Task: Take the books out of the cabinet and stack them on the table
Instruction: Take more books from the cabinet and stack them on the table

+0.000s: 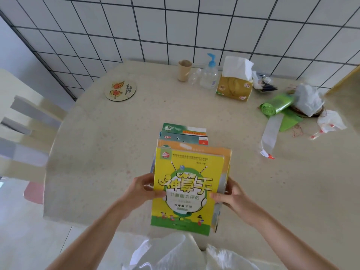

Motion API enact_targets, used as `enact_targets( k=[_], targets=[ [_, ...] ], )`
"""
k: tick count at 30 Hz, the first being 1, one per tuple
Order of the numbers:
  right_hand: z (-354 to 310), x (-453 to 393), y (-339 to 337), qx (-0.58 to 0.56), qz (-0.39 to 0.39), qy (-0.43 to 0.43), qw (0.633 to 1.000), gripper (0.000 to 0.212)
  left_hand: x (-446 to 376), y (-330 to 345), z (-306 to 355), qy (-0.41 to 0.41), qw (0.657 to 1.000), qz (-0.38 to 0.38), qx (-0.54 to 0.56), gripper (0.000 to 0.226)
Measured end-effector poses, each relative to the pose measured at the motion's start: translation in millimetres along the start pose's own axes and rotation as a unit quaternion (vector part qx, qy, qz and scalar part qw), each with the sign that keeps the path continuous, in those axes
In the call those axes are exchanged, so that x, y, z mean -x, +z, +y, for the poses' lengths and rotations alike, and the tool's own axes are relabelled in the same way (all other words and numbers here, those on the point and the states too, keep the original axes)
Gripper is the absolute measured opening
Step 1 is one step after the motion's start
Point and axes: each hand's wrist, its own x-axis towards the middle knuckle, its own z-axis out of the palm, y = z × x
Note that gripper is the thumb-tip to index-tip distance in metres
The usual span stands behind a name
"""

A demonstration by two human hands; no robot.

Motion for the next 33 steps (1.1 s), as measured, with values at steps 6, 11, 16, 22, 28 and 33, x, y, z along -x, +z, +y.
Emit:
enact_targets(
  k=[6,11,16,22,28,33],
  targets=[
    [-23.9,-49.1,-10.8,-0.098,0.058,0.056,0.992,0.048,-35.4,9.4,31.6,-0.077,0.990,0.066,0.100,0.039],
    [-40.3,-92.4,-9.1,-0.120,0.086,0.105,0.983,0.039,-71.0,0.1,48.1,-0.110,0.985,0.107,0.084,0.031],
    [-51.0,-125.4,-0.5,-0.084,0.067,0.135,0.985,0.041,-86.9,-16.1,50.9,-0.137,0.980,0.129,0.072,0.022],
    [-46.1,-139.3,6.8,-0.076,0.082,0.165,0.980,0.039,-95.2,-17.0,44.6,-0.168,0.975,0.134,0.055,0.016],
    [-46.5,-140.0,5.0,-0.052,0.078,0.162,0.982,0.042,-95.9,-11.3,48.6,-0.178,0.970,0.140,0.086,0.008],
    [-44.3,-136.1,4.3,-0.040,0.093,0.159,0.982,0.039,-94.8,-1.9,50.8,-0.187,0.968,0.147,0.085,0.009]
  ],
)
